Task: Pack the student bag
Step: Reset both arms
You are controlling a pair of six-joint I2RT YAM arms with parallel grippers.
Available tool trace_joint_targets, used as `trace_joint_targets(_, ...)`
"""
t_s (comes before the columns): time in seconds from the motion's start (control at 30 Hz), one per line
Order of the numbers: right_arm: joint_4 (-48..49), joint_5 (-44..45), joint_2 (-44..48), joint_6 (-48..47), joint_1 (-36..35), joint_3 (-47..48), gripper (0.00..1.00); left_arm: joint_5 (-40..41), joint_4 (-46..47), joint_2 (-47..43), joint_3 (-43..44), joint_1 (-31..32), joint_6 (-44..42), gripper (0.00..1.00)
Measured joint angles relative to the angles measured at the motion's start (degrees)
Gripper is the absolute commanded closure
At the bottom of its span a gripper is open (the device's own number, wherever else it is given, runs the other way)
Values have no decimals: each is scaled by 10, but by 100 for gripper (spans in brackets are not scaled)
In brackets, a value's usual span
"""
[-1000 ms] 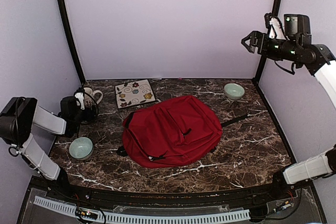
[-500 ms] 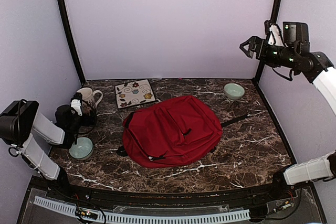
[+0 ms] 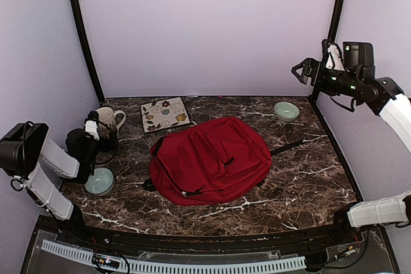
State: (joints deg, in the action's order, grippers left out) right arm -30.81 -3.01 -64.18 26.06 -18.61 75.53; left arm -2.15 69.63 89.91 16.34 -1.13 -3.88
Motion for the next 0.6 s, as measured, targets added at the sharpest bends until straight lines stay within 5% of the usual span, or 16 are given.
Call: trace_joint_targets(0.6,60,-49,-9,10,0,-17,0,0,5,0,0,0,0,1)
